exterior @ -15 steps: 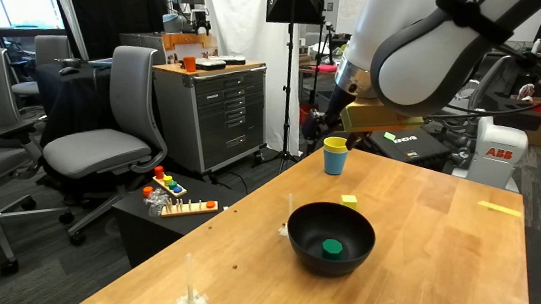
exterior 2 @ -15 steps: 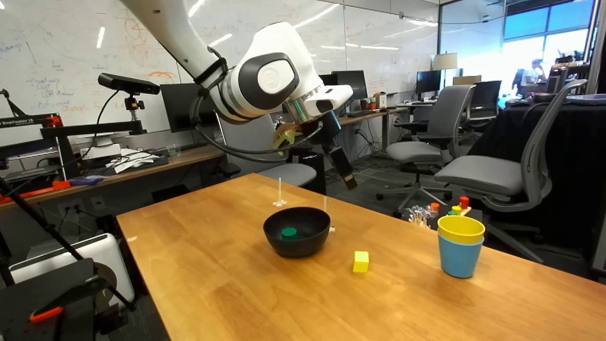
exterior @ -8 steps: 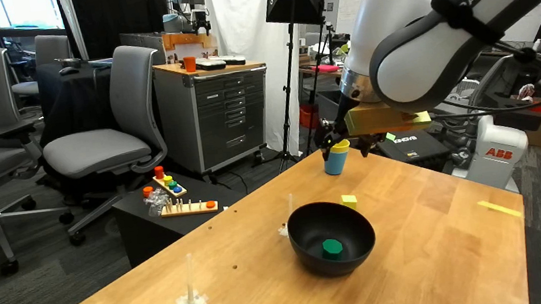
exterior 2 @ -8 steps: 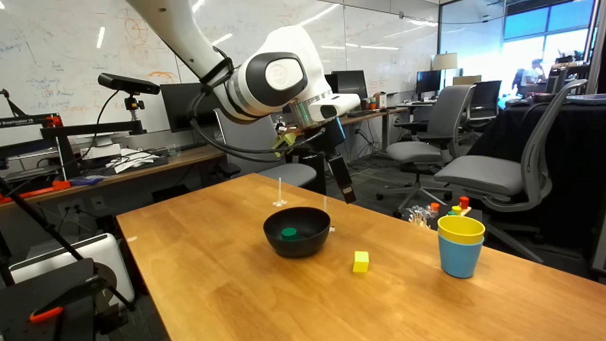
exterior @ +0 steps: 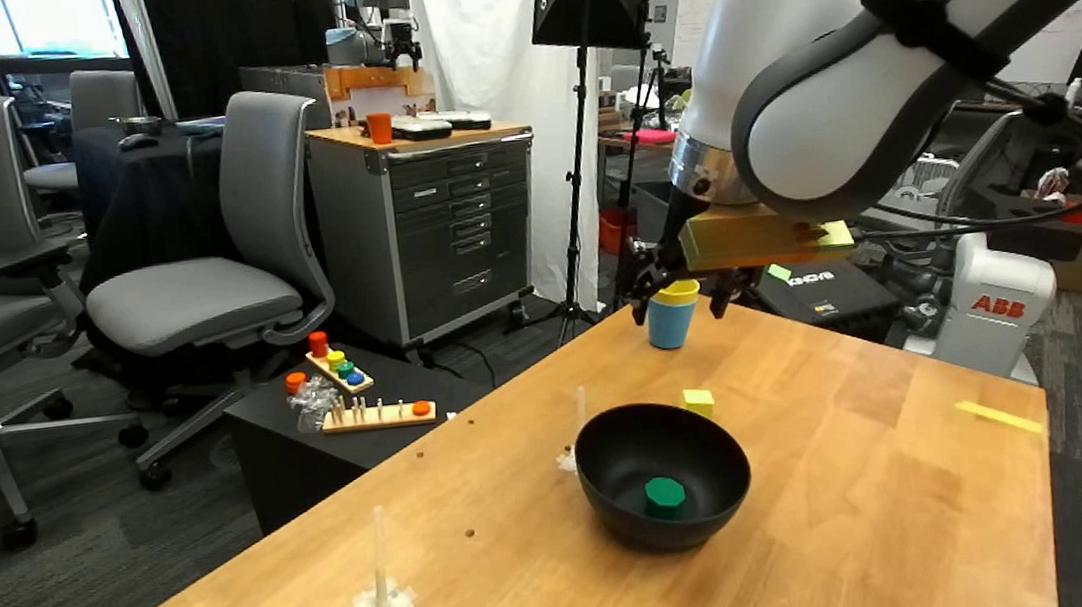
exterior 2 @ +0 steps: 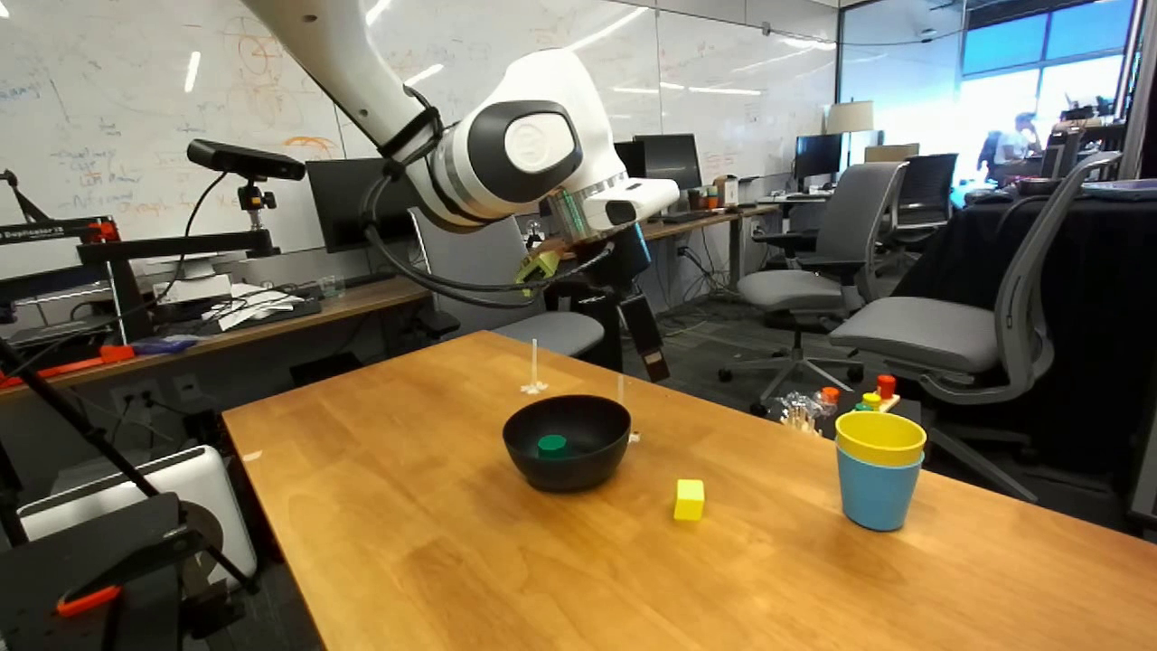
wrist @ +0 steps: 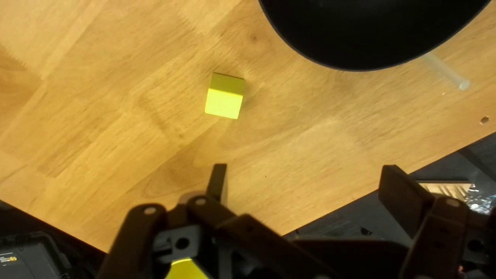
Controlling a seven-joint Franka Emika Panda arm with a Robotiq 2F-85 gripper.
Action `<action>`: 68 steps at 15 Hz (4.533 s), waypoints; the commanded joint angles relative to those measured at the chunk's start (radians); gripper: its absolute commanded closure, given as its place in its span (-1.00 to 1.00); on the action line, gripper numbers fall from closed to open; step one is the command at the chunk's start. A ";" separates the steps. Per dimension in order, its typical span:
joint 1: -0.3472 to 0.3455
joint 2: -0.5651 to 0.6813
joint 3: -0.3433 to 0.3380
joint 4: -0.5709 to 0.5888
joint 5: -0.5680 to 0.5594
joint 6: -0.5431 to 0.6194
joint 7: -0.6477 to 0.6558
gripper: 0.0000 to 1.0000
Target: Put the blocks in the bowl
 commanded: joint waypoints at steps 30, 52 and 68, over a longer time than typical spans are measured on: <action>-0.104 0.315 0.028 0.333 -0.069 -0.278 0.061 -1.00; -0.113 0.381 0.028 0.389 -0.065 -0.292 0.053 0.69; -0.073 0.100 0.115 0.212 -0.061 -0.210 -0.052 0.69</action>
